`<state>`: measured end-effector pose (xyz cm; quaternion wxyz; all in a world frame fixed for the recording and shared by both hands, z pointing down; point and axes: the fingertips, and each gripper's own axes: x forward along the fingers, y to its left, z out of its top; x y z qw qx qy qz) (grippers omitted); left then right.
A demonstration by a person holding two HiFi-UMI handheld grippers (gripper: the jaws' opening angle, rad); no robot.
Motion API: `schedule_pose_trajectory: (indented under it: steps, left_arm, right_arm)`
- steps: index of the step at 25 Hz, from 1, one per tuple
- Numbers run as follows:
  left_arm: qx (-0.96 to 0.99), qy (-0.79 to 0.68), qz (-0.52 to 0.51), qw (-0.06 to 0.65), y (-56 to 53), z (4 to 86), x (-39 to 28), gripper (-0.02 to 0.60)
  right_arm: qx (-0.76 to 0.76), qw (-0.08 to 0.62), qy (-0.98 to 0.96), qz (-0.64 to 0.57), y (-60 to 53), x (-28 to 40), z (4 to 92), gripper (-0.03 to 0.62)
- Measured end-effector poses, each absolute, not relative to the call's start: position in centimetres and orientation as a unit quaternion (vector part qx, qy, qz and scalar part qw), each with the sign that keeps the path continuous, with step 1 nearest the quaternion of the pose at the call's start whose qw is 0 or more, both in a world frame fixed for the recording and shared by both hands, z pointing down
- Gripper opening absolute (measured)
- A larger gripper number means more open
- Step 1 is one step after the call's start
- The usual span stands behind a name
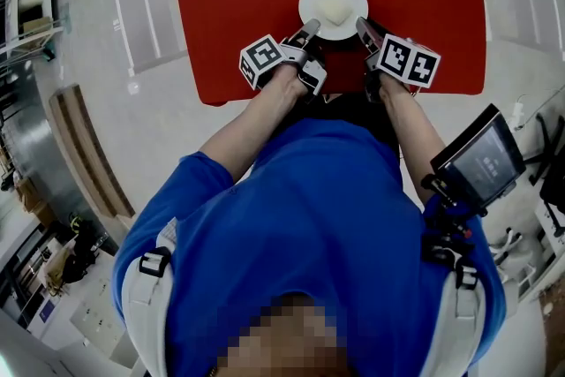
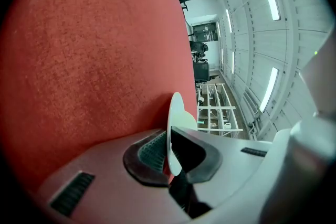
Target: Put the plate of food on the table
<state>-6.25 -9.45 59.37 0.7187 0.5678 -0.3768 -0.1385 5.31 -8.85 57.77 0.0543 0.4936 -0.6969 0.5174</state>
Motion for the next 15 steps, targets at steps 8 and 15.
schedule_pose_trajectory:
  steps: [8, 15]
  left_arm:
    - [0.581, -0.377, -0.109, 0.713, -9.0, 59.5, -5.9, 0.017]
    - [0.617, -0.364, -0.049, 0.696, -8.4, 59.5, -4.8, 0.018]
  right_arm:
    - [0.497, 0.074, -0.695, 0.514, -8.7, 5.4, 58.3, 0.050]
    - [0.506, 0.085, -0.692, 0.508, -8.7, 6.0, 58.7, 0.049]
